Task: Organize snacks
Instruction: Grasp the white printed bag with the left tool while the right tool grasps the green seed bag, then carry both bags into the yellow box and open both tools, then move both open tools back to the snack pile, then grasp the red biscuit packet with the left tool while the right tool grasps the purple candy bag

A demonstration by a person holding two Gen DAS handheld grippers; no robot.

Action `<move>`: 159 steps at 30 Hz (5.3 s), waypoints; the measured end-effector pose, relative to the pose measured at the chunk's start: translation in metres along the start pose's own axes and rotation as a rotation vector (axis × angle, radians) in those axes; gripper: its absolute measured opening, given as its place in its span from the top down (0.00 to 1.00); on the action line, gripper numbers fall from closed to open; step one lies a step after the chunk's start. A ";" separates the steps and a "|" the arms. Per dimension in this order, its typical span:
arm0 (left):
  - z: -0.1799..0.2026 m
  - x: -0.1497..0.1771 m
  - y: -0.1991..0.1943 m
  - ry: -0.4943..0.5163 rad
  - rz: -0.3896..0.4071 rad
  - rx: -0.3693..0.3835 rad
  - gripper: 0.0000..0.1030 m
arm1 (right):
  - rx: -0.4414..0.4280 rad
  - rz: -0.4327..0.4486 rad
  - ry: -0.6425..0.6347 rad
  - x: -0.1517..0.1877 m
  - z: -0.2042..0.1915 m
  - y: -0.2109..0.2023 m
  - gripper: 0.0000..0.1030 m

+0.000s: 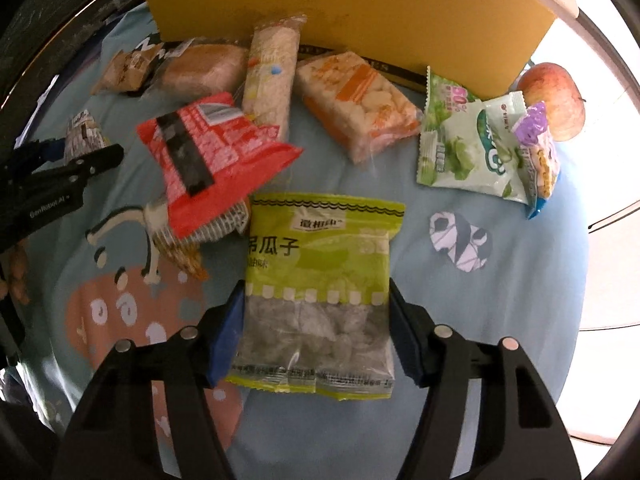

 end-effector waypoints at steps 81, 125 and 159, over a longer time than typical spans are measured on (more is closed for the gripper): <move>0.023 -0.216 -0.069 -0.066 0.203 0.171 0.06 | 0.006 0.316 0.143 -0.176 0.146 -0.134 0.25; 0.073 -0.028 0.017 0.087 -0.054 0.216 0.44 | -0.109 -0.006 0.443 -0.053 0.177 0.037 0.52; 0.039 -0.034 0.036 -0.004 -0.047 0.147 0.31 | -0.008 0.014 0.117 -0.017 0.112 0.006 0.35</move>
Point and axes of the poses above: each gripper's, at about its wrist camera, not at the fingertips, and y roughly the way its jaws point, z to its right, x to its underside, the point moved 4 cm from there along y, roughly the way its jaws point, and after that the axes turned 11 degrees about x, right-handed, at the moved point
